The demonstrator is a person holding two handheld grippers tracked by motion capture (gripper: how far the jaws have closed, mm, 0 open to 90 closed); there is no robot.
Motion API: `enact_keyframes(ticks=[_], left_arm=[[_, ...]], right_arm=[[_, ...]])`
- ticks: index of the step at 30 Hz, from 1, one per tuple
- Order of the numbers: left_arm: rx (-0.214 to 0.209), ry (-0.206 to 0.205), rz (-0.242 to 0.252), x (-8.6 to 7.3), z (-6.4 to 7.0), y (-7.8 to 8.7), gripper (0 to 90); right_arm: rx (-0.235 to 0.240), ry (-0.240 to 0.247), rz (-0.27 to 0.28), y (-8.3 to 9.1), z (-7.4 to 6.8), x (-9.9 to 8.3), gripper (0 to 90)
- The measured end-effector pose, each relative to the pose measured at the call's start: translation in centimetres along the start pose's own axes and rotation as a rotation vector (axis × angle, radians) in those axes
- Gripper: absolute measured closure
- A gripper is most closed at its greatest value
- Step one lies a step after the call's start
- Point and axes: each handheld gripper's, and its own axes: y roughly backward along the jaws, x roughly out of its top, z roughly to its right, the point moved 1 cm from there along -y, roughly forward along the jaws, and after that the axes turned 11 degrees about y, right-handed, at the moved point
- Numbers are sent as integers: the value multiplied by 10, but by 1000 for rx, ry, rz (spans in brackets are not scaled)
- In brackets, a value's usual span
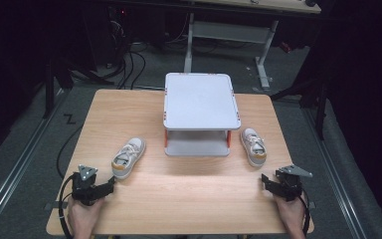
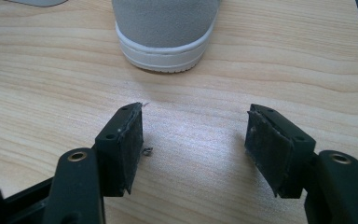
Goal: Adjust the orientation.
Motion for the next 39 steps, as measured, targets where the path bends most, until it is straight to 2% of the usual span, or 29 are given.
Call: enact_keyframes(ticks=[9,13,20,24,29,32,35,39], left_arm=[[-1,-5,-3,0,0,0,190],[-14,-15,-5,0,0,1,226],[-76,6,-9,2,2,6,229],[-102,-12,5,6,6,17,247],[-150,-32,45,17,12,36,252],[-181,-30,64,28,17,44,266],[-190,-38,51,42,20,43,305],[-177,-64,29,60,24,32,338]], right_arm=[[0,0,0,0,0,0,368],[0,0,0,0,0,0,368],[0,0,0,0,0,0,368],[1,0,0,0,0,0,367],[1,0,0,0,0,0,366],[1,0,0,0,0,0,366],[1,0,0,0,0,0,365],[2,0,0,0,0,0,364]])
